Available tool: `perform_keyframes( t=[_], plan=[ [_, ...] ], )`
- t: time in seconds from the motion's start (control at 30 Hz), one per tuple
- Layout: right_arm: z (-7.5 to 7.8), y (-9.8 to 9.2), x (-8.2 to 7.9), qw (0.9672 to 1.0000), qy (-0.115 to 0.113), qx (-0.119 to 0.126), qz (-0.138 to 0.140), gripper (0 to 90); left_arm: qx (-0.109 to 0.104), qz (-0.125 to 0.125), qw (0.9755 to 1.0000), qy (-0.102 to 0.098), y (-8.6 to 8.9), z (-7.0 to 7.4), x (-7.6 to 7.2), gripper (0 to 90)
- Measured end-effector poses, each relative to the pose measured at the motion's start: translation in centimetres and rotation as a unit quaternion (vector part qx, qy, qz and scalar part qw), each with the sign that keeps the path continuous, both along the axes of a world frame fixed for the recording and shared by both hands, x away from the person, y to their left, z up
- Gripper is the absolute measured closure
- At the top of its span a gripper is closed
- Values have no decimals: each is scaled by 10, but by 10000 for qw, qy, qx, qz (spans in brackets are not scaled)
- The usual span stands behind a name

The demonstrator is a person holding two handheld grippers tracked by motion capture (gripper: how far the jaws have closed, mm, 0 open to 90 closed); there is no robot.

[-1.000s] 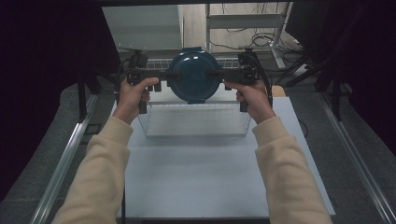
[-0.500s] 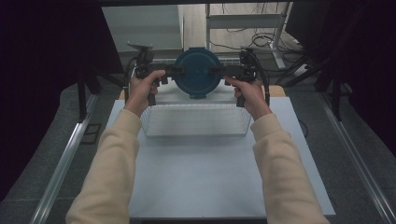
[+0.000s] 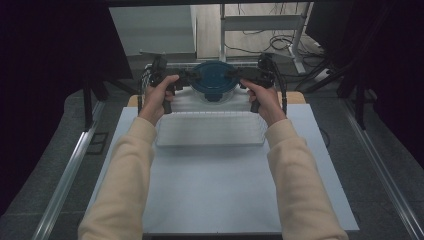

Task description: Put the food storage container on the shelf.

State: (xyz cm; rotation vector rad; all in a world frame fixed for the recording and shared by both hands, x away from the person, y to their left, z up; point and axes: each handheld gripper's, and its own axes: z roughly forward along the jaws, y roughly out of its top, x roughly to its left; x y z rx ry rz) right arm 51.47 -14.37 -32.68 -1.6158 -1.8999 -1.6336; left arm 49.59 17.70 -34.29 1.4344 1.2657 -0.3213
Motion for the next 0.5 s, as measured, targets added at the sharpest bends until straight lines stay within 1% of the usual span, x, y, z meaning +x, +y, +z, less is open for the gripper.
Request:
perform_keyframes(
  t=[0.1,0.13,0.17,0.2,0.27,0.3,0.33,0.37,0.43,0.47,0.5],
  plan=[
    [0,0,-1,10000,-10,-12,-11,345,28,13,10000,-63,-1,0,-1,349],
    [1,1,-2,9999,-65,-76,-42,328,86,41,9999,-114,-2,1,-2,342],
    [3,2,-4,9995,-181,-226,-118,287,177,93,9996,-197,-3,2,-3,329],
    [6,2,-7,9984,-318,-398,-229,247,254,145,9992,-288,-3,4,-5,311],
    [11,2,-12,9960,-561,-613,-317,205,388,222,9981,-425,-4,8,-9,272],
    [13,2,-14,9953,-620,-656,-342,195,507,274,9970,-523,-4,11,-13,259],
    [16,1,-18,9944,-726,-694,-338,175,572,306,9962,-582,-4,13,-15,247],
    [18,1,-20,9938,-774,-726,-339,167,650,362,9950,-662,-3,15,-19,247],
    [24,0,-27,9918,-902,-844,-338,157,638,417,9943,-742,0,18,-26,232],
    [27,0,-32,9901,-1000,-923,-341,155,635,443,9939,-786,2,19,-30,228],
    [30,0,-37,9886,-1089,-973,-355,152,682,462,9930,-846,4,20,-35,228]
  ],
)
